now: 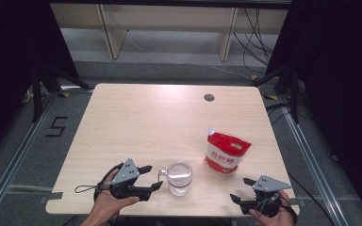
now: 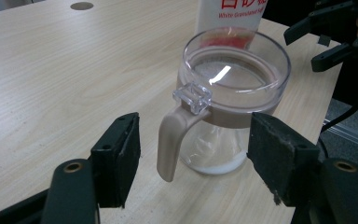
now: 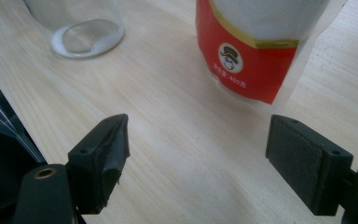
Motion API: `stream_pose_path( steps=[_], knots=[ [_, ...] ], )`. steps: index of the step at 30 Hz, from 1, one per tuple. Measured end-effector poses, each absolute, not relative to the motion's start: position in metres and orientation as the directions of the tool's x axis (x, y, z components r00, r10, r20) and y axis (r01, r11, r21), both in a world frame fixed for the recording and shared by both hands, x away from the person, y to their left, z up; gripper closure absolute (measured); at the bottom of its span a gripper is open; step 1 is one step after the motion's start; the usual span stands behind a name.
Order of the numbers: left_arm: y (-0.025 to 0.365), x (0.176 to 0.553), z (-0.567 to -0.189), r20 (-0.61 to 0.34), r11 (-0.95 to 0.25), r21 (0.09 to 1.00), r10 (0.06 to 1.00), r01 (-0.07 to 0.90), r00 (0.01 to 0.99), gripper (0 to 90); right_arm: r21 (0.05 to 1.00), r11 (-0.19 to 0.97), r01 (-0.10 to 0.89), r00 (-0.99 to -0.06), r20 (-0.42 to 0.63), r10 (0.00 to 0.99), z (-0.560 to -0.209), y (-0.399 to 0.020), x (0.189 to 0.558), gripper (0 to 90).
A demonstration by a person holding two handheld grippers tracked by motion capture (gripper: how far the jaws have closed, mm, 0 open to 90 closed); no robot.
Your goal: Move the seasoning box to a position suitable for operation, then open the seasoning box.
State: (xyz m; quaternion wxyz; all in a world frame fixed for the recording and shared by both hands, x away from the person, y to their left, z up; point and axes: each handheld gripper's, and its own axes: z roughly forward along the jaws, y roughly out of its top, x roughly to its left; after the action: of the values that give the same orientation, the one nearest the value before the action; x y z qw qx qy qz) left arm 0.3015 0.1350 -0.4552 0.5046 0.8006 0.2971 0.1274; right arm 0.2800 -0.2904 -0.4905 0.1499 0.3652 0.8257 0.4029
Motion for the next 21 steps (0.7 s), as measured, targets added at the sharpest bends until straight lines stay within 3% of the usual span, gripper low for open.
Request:
stream_pose_path(
  steps=[13, 21],
  knots=[
    [0.138, 0.303, -0.440, -0.123, -0.271, 0.898, 0.601, 0.346, 0.790, 45.5, 0.775, 0.427, 0.466, -0.702, 0.029, 0.712, -0.492, -0.291, 0.283, 22.2],
    [0.134, 0.307, -0.430, -0.102, -0.249, 0.916, 0.615, 0.315, 0.782, 69.0, 0.777, 0.426, 0.464, -0.705, 0.032, 0.709, -0.491, -0.290, 0.283, 22.2]
  ],
)
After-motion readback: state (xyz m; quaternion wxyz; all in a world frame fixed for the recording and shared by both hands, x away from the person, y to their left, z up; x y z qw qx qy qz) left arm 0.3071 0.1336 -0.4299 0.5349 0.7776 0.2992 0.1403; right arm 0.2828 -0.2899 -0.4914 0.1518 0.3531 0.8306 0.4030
